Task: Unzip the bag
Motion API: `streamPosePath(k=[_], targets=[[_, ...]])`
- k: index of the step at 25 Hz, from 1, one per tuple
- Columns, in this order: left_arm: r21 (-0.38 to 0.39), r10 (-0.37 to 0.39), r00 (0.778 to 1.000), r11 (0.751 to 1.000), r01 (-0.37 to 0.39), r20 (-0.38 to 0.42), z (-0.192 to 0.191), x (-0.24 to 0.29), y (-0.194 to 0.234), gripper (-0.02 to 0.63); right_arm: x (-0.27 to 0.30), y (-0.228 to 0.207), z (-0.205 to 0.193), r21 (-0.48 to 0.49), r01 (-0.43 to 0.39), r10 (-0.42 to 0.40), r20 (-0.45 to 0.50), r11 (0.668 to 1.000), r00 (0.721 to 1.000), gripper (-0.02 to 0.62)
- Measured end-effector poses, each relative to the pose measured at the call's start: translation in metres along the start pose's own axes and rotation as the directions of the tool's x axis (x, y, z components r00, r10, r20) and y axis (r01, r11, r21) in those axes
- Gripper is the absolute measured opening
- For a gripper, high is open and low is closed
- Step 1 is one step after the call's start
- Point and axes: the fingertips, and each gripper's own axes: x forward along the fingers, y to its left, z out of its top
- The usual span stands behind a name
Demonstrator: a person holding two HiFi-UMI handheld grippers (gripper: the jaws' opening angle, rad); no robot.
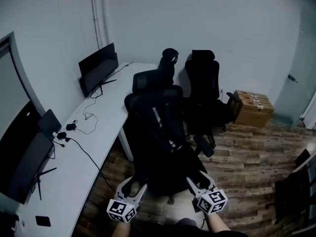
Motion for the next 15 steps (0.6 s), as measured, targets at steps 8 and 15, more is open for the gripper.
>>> streamPosePath(k=[8,15], targets=[[-0.05,0.025,0.999,0.998,-0.026,-0.025,-0.008,0.019,0.04,0.26,0.043,-0.003,0.001,-0.003,-0.006,0.006,-0.033,1.0,0.999,0.221],[-0.07,0.108,0.993,0.991,-0.111,-0.036,-0.008,0.058,0.066,0.268,0.094,-0.039,0.015,-0.025,-0.068,0.066,-0.056,0.997,0.996,0.221]])
